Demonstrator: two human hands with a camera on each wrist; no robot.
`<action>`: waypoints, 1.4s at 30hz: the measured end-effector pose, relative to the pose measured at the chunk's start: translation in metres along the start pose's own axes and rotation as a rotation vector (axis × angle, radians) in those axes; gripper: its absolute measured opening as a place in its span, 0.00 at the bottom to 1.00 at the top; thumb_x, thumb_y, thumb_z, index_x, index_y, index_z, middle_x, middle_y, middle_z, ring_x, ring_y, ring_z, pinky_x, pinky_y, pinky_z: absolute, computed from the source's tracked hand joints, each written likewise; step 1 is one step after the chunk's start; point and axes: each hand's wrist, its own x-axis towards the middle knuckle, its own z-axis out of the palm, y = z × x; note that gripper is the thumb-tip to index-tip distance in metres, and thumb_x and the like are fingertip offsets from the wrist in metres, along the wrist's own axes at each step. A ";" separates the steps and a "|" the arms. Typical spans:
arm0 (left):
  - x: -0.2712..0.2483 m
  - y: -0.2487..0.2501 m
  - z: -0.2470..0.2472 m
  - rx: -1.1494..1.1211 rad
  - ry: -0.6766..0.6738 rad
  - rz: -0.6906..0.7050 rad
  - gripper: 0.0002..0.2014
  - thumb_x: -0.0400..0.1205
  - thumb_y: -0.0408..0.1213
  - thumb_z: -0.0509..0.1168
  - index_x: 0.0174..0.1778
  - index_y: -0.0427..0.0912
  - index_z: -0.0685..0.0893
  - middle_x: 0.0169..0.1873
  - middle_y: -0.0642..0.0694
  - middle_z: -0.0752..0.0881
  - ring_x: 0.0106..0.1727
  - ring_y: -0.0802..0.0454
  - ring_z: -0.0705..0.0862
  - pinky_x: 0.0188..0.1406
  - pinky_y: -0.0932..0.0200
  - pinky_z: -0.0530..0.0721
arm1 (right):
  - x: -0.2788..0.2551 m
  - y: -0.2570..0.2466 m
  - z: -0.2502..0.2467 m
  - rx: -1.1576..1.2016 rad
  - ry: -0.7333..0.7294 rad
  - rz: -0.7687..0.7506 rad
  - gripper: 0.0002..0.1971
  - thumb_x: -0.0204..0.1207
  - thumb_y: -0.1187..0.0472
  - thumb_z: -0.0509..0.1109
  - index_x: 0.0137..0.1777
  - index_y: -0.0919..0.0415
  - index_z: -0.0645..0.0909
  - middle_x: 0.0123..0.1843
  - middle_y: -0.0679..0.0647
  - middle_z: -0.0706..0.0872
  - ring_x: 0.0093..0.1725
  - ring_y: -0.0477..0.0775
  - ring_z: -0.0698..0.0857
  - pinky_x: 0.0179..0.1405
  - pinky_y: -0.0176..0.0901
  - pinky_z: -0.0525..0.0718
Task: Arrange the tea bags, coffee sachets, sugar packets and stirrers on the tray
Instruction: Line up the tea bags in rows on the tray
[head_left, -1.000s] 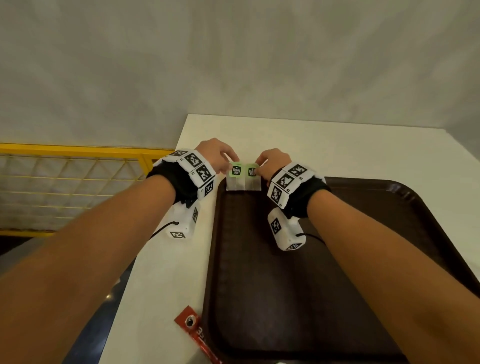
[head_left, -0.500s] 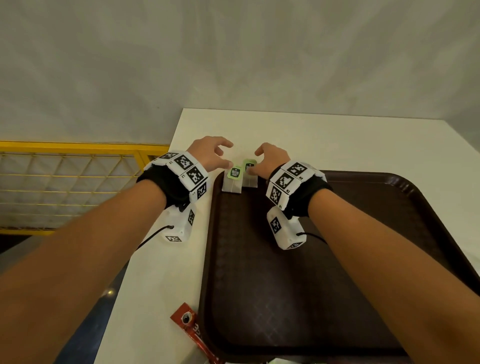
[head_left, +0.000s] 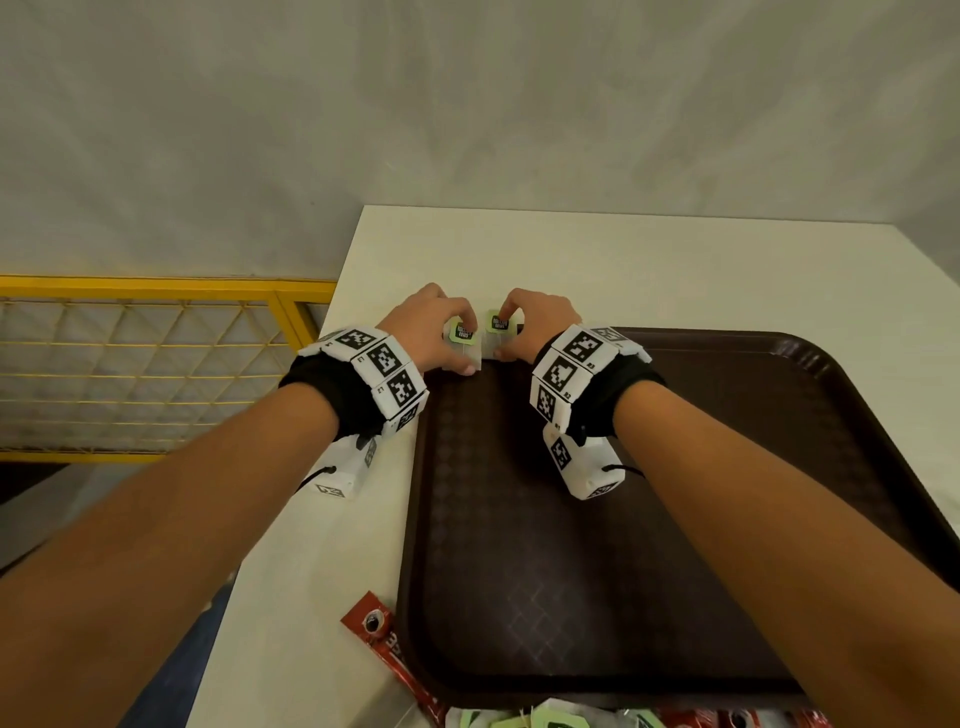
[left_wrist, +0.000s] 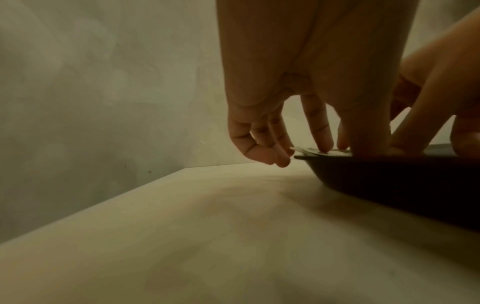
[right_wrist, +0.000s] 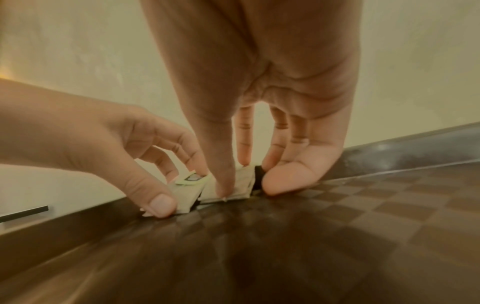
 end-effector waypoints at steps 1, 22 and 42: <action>0.000 -0.002 0.000 0.000 0.015 -0.003 0.23 0.69 0.43 0.78 0.58 0.46 0.80 0.55 0.46 0.71 0.53 0.48 0.77 0.49 0.60 0.72 | 0.000 0.001 0.000 -0.002 0.001 0.006 0.19 0.71 0.62 0.74 0.62 0.55 0.76 0.63 0.59 0.79 0.54 0.58 0.82 0.38 0.41 0.73; 0.001 -0.003 0.001 -0.039 0.098 0.001 0.33 0.68 0.38 0.79 0.69 0.46 0.74 0.65 0.43 0.74 0.51 0.50 0.78 0.51 0.60 0.75 | -0.010 -0.002 0.000 0.068 0.014 0.012 0.22 0.70 0.67 0.74 0.62 0.60 0.73 0.51 0.59 0.79 0.43 0.56 0.78 0.27 0.36 0.71; -0.178 0.050 -0.007 -0.171 -0.362 0.089 0.17 0.73 0.50 0.72 0.55 0.51 0.79 0.44 0.56 0.86 0.42 0.63 0.82 0.41 0.71 0.76 | -0.164 -0.014 -0.011 0.097 -0.301 -0.187 0.19 0.72 0.51 0.75 0.61 0.54 0.77 0.41 0.41 0.76 0.38 0.39 0.77 0.32 0.31 0.75</action>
